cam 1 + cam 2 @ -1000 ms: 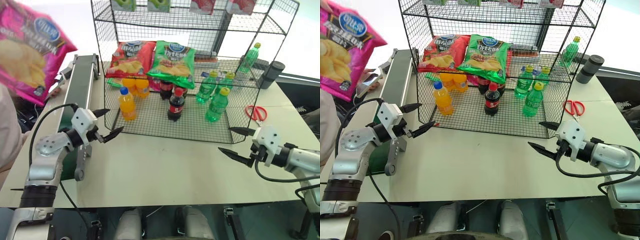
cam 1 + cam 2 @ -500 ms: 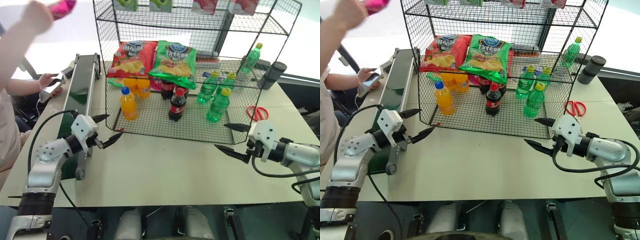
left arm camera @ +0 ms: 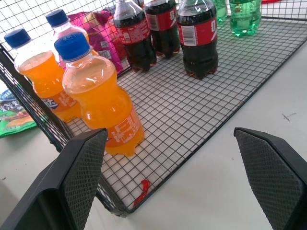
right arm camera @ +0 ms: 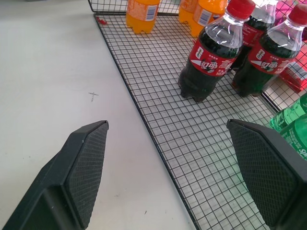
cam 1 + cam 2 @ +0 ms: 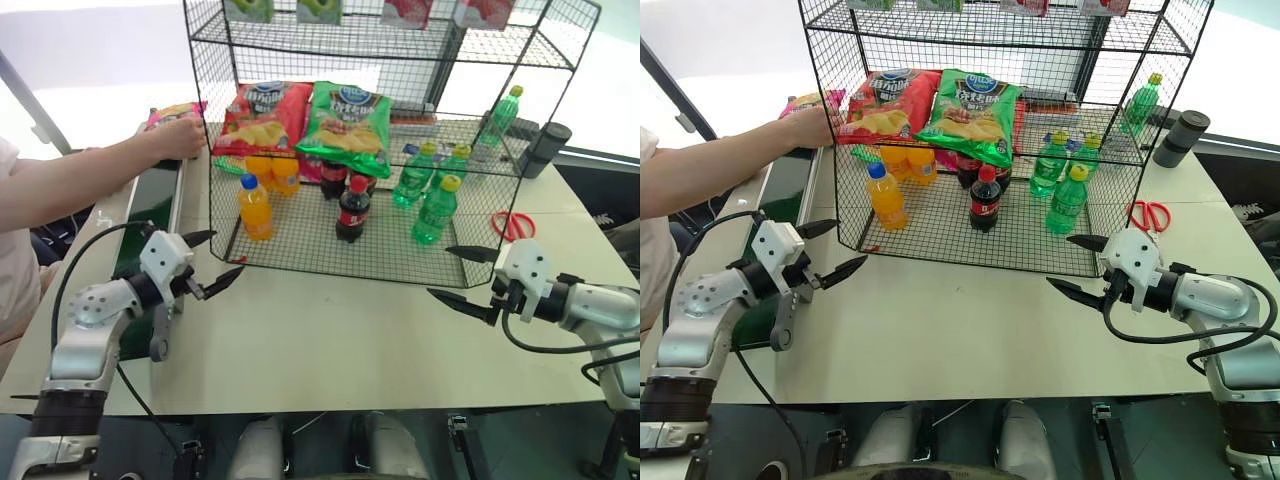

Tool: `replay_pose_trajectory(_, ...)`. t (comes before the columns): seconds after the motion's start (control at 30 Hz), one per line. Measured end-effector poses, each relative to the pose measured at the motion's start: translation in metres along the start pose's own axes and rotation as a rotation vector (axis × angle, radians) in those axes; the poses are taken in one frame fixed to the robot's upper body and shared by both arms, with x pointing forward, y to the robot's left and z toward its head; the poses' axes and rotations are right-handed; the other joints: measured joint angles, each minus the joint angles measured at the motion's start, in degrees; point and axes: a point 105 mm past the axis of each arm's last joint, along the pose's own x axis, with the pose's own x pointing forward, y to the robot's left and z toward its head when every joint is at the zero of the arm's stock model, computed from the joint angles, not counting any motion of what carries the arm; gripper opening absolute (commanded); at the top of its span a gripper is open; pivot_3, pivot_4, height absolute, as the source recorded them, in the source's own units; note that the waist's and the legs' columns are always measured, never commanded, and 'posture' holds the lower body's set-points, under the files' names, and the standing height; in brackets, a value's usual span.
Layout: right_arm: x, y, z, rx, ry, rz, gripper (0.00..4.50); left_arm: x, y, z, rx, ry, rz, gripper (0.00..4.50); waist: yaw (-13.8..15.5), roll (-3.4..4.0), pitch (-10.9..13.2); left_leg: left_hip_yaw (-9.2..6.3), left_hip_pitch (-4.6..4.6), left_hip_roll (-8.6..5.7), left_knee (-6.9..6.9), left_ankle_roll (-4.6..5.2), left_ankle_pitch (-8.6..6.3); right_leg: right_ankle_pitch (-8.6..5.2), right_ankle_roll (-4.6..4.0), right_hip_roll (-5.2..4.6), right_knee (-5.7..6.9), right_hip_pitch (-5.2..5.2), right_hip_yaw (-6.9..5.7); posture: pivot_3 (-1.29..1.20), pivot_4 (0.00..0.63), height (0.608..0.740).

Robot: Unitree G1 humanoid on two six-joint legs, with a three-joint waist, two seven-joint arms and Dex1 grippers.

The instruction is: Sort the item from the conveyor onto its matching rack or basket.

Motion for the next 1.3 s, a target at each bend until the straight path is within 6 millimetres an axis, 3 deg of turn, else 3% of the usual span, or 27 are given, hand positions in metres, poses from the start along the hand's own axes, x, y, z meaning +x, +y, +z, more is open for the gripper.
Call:
replay_pose_trajectory(0.33, 0.006, 0.004, -0.004, 0.014, 0.0, 0.034, 4.12, -0.011, -0.001, 0.001, 0.009, -0.01, 0.004, 4.5, -0.1, 0.0, 0.0, 0.0, 0.0, 0.02, 0.0, 0.0, 0.0, 0.0, 0.0, 0.0, 0.01, -0.02, 0.0, 0.0, 0.15, 0.74)
replay_pose_trajectory(0.67, 0.031, -0.002, 0.016, 0.065, -0.152, 0.061, 4.12, -0.036, -0.005, -0.002, 0.05, 0.012, 0.039, 4.5, -0.2, 0.01, 0.0, 0.02, 0.0, 0.04, 0.0, 0.01, -0.01, 0.0, -0.01, 0.0, -0.01, -0.03, 0.0, 0.0, 0.15, 0.74)
replay_pose_trajectory(0.7, 0.035, -0.001, 0.019, 0.088, -0.18, 0.075, 4.33, -0.039, -0.004, -0.003, 0.052, 0.02, 0.054, 4.5, -0.2, 0.02, 0.0, 0.02, 0.0, 0.05, 0.0, 0.01, -0.01, 0.0, -0.01, 0.0, 0.0, -0.03, 0.0, 0.0, 0.15, 0.74)
replay_pose_trajectory(0.97, 0.055, 0.024, 0.045, 0.154, -0.366, 0.282, 4.33, -0.073, 0.009, -0.012, 0.181, 0.126, 0.175, 4.5, -0.1, 0.03, 0.0, 0.02, -0.01, 0.07, -0.01, 0.03, -0.02, 0.0, -0.02, -0.01, 0.0, -0.06, -0.01, 0.0, 0.15, 0.74)
replay_pose_trajectory(1.17, 0.065, 0.044, 0.062, 0.3, -0.431, 0.463, 4.33, -0.098, 0.031, -0.017, 0.278, 0.226, 0.32, 4.5, -0.1, 0.03, 0.0, 0.02, -0.02, 0.08, -0.01, 0.05, -0.03, 0.02, -0.04, -0.04, 0.01, -0.09, -0.01, 0.0, 0.15, 0.74)
replay_pose_trajectory(1.3, 0.07, 0.053, 0.063, 0.299, -0.426, 0.501, 4.33, -0.106, 0.03, -0.022, 0.373, 0.297, 0.343, 4.5, -0.1, 0.01, 0.0, 0.05, -0.05, 0.08, -0.02, 0.07, -0.06, 0.02, -0.04, -0.05, -0.02, -0.12, -0.01, 0.0, 0.15, 0.74)
